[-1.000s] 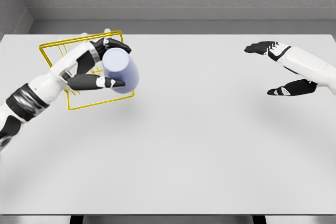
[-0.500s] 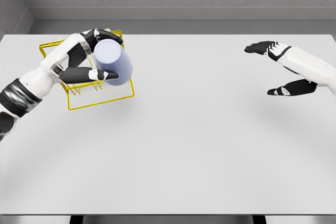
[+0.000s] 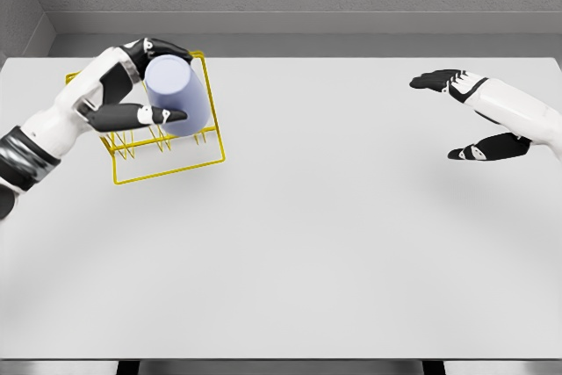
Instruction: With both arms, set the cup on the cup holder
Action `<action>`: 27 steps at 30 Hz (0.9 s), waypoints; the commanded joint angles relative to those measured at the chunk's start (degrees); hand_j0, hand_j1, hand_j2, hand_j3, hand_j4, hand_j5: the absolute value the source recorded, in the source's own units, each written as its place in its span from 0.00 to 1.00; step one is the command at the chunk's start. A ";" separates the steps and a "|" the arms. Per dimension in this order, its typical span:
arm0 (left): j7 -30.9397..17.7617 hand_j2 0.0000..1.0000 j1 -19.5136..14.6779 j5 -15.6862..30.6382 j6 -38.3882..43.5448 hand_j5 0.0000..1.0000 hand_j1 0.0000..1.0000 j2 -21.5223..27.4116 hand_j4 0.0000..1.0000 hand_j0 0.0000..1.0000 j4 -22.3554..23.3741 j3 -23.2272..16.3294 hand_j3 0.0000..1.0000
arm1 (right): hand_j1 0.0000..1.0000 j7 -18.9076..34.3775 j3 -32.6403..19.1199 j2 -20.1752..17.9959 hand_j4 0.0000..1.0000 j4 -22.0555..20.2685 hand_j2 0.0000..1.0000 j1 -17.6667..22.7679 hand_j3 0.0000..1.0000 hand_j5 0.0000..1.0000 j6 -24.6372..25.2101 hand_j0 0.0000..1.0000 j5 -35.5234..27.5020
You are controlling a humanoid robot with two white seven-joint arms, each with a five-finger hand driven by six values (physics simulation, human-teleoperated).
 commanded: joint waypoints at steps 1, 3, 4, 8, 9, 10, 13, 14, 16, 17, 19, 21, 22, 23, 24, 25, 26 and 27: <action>0.11 0.66 -0.09 0.22 0.07 0.66 0.66 -0.10 0.66 0.66 0.36 0.04 0.66 | 1.00 -0.03 -0.06 -0.05 1.00 0.00 1.00 0.00 1.00 1.00 0.17 1.00 -0.49; 0.11 0.66 -0.09 0.22 0.07 0.66 0.66 -0.10 0.66 0.66 0.36 0.04 0.66 | 1.00 -0.03 -0.06 -0.05 1.00 0.00 1.00 0.00 1.00 1.00 0.17 1.00 -0.49; 0.11 0.66 -0.09 0.22 0.16 0.66 0.66 -0.10 0.66 0.66 0.36 0.04 0.66 | 1.00 -0.03 -0.06 -0.05 1.00 0.00 1.00 0.00 1.00 1.00 0.17 1.00 -0.49; 0.20 0.66 -0.53 0.22 0.16 0.66 0.66 -0.28 0.66 0.66 0.36 0.04 0.66 | 1.00 -0.03 0.03 -0.05 1.00 -0.17 1.00 0.00 1.00 1.00 0.17 1.00 -0.49; 0.20 0.66 -0.62 0.22 0.16 0.66 0.66 -0.37 0.66 0.66 0.44 0.04 0.66 | 1.00 -0.03 0.03 -0.05 1.00 -0.17 1.00 0.00 1.00 1.00 0.17 1.00 -0.49; 0.20 0.66 -0.79 0.22 0.25 0.66 0.66 -0.37 0.66 0.66 0.44 0.04 0.66 | 1.00 -0.03 0.03 -0.05 1.00 -0.08 1.00 0.00 1.00 1.00 0.17 1.00 -0.49; 0.11 0.76 -0.79 0.04 0.34 0.76 0.76 -0.46 0.76 0.76 0.88 -0.04 0.76 | 1.00 -0.03 0.03 -0.05 1.00 -0.17 1.00 0.00 1.00 1.00 0.17 1.00 -0.49; 0.11 0.84 -0.88 -0.22 0.34 0.84 0.84 -0.46 0.84 0.84 0.79 -0.04 0.84 | 1.00 -0.03 0.03 -0.05 1.00 -0.17 1.00 0.00 1.00 1.00 0.17 1.00 -0.49; 0.11 0.94 -0.88 -0.49 0.43 0.94 0.94 -0.37 0.94 0.94 0.79 -0.04 0.94 | 1.00 -0.03 0.03 -0.05 1.00 -0.17 1.00 0.00 1.00 1.00 0.17 1.00 -0.49; 0.11 0.99 -0.88 -0.92 0.43 0.99 0.99 -0.37 0.99 0.99 0.79 -0.13 0.99 | 1.00 -0.03 0.03 -0.05 1.00 -0.17 1.00 0.00 1.00 1.00 0.17 1.00 -0.49; 0.11 0.99 -0.88 -1.01 0.43 0.99 0.99 -0.37 0.99 0.99 0.79 -0.13 0.99 | 1.00 -0.03 0.03 -0.05 1.00 -0.17 1.00 0.00 1.00 1.00 0.17 1.00 -0.49; 0.11 1.00 -1.32 -1.01 0.43 1.00 1.00 -0.37 1.00 1.00 0.79 -0.13 1.00 | 1.00 -0.03 0.03 -0.05 1.00 -0.17 1.00 0.00 1.00 1.00 0.17 1.00 -0.49; 0.11 1.00 -1.32 -1.01 0.43 1.00 1.00 -0.37 1.00 1.00 0.79 -0.13 1.00 | 1.00 -0.03 0.03 -0.05 1.00 -0.08 1.00 0.00 1.00 1.00 0.17 1.00 -0.49; 0.11 1.00 -1.49 -0.93 0.34 1.00 1.00 -0.37 1.00 1.00 0.71 -0.04 1.00 | 1.00 -0.03 0.03 -0.05 1.00 -0.08 1.00 0.00 1.00 1.00 0.17 1.00 -0.49; 0.11 1.00 -1.49 -0.93 0.16 1.00 1.00 -0.19 1.00 1.00 0.71 -0.04 1.00 | 1.00 -0.03 0.03 -0.05 1.00 -0.08 1.00 0.00 1.00 1.00 0.17 1.00 -0.49; 0.11 1.00 -1.49 -1.01 -0.01 1.00 1.00 -0.02 1.00 1.00 0.62 -0.04 1.00 | 1.00 -0.03 0.03 -0.05 1.00 -0.08 1.00 0.00 1.00 1.00 0.17 1.00 -0.49; 0.11 1.00 -1.58 -1.01 -0.10 1.00 1.00 -0.02 1.00 1.00 0.53 -0.04 1.00 | 1.00 -0.03 0.03 -0.05 1.00 0.00 1.00 0.00 1.00 1.00 0.17 1.00 -0.49; 0.11 1.00 -1.58 -1.01 -0.10 1.00 1.00 -0.02 1.00 1.00 0.44 -0.04 1.00 | 1.00 -0.03 0.03 -0.05 1.00 -0.08 1.00 0.00 1.00 1.00 0.17 1.00 -0.49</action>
